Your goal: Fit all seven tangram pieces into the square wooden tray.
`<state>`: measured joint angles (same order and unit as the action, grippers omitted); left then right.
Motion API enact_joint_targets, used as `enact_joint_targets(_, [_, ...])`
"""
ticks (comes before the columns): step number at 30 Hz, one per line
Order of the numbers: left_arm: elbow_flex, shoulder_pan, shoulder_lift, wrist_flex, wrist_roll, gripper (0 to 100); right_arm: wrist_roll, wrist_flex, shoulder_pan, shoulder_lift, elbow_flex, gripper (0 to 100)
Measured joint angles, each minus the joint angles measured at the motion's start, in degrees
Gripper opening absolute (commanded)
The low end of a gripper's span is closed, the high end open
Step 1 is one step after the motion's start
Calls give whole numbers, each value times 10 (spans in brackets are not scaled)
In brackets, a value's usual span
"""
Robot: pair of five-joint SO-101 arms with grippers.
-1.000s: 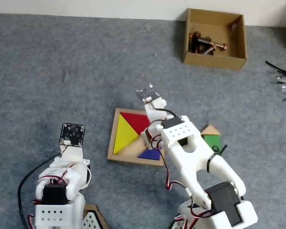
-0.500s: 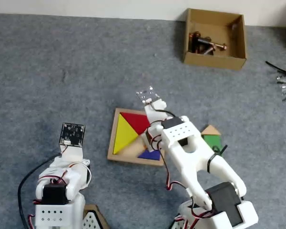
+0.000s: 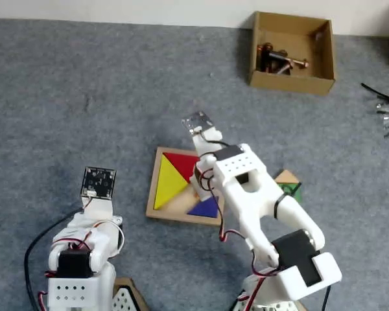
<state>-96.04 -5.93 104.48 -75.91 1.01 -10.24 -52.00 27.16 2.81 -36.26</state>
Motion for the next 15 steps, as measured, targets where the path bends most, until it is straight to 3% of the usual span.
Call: enact_joint_targets(15, [0, 0, 0, 0, 0, 5, -33, 0, 58, 1, 1, 230])
